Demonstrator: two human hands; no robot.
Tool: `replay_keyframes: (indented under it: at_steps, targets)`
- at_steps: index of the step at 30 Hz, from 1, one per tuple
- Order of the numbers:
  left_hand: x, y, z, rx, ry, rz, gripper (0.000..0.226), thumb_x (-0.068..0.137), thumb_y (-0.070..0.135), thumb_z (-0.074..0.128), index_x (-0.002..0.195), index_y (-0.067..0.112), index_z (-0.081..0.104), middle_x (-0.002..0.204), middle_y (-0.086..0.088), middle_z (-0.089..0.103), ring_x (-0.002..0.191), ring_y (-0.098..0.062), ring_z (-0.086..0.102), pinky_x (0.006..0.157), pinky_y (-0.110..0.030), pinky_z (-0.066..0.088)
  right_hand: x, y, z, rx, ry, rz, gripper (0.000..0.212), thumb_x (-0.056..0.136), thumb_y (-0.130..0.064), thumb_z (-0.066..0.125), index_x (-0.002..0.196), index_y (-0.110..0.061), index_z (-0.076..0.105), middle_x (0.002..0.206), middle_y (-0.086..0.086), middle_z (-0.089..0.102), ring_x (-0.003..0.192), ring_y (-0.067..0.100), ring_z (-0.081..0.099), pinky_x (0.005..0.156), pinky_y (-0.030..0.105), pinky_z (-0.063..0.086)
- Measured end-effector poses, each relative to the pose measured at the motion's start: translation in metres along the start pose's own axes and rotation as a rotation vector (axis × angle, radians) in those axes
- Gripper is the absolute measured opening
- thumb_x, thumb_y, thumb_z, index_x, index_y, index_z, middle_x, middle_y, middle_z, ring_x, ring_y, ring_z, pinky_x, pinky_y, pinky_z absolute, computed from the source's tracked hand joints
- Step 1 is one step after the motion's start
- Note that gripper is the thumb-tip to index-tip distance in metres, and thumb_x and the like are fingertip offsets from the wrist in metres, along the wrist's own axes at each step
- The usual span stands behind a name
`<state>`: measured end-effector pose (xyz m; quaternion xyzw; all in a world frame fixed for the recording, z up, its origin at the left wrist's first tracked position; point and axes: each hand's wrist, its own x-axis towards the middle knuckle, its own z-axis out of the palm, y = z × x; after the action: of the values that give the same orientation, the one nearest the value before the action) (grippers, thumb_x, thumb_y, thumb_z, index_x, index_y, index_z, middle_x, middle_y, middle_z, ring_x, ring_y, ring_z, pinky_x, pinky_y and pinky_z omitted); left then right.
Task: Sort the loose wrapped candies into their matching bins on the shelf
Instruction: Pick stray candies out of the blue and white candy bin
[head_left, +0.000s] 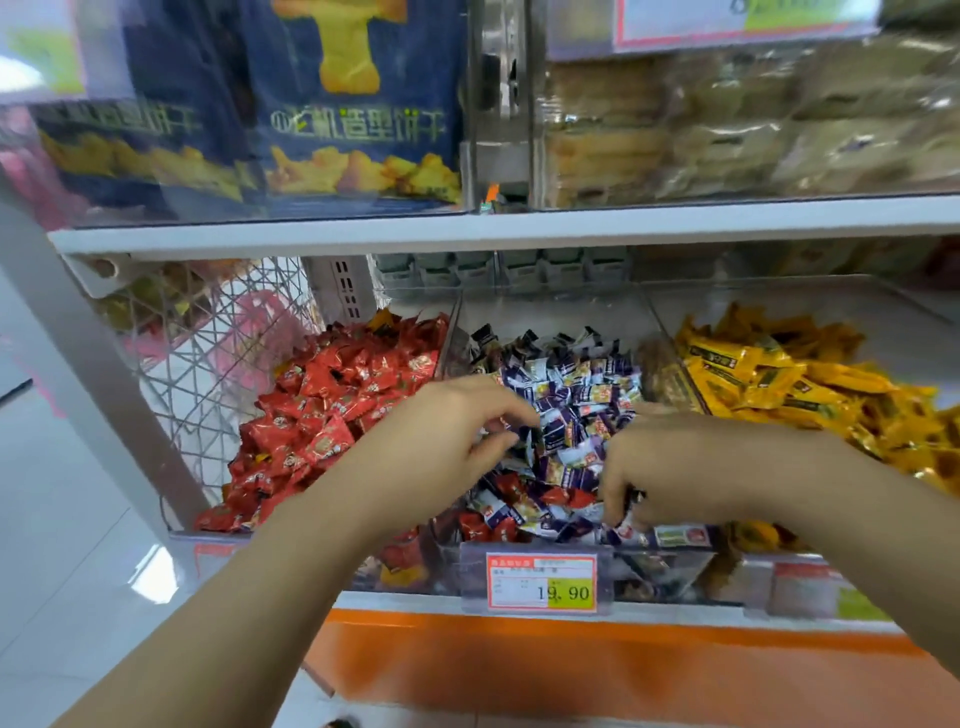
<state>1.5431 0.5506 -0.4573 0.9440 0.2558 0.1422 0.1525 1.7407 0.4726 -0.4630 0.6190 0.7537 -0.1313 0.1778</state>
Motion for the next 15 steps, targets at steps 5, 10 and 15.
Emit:
replay_keyframes:
  at_steps: [5, 10, 15]
  targets:
    - [0.033, 0.008, 0.017, 0.041, -0.344, -0.046, 0.024, 0.093, 0.018, 0.059, 0.116, 0.023, 0.065, 0.111, 0.007, 0.066, 0.096, -0.004, 0.06, 0.087, -0.023, 0.048, -0.016, 0.007, 0.009, -0.141, 0.126, 0.011, 0.024, 0.093, -0.025, 0.053, 0.107, -0.036, 0.068, 0.109, -0.02, 0.065, 0.113, 0.003, 0.05, 0.113, 0.048, -0.016]
    - [0.059, 0.005, 0.05, 0.09, -0.568, -0.065, 0.034, 0.089, 0.017, 0.064, 0.123, 0.021, 0.061, 0.116, 0.002, 0.064, 0.096, -0.013, 0.059, 0.076, -0.022, 0.04, -0.031, 0.012, 0.015, -0.147, 0.219, 0.014, 0.026, 0.093, -0.032, 0.05, 0.113, -0.044, 0.064, 0.115, -0.023, 0.062, 0.124, 0.002, 0.039, 0.11, 0.04, -0.023]
    - [0.061, 0.004, 0.063, 0.064, -0.599, -0.065, 0.047, 0.086, 0.03, 0.069, 0.129, 0.017, 0.056, 0.131, 0.001, 0.056, 0.115, -0.018, 0.052, 0.091, -0.025, 0.04, -0.033, 0.013, 0.017, -0.168, 0.239, 0.014, 0.026, 0.094, -0.034, 0.05, 0.115, -0.043, 0.063, 0.117, -0.021, 0.061, 0.122, 0.004, 0.04, 0.113, 0.041, -0.018]
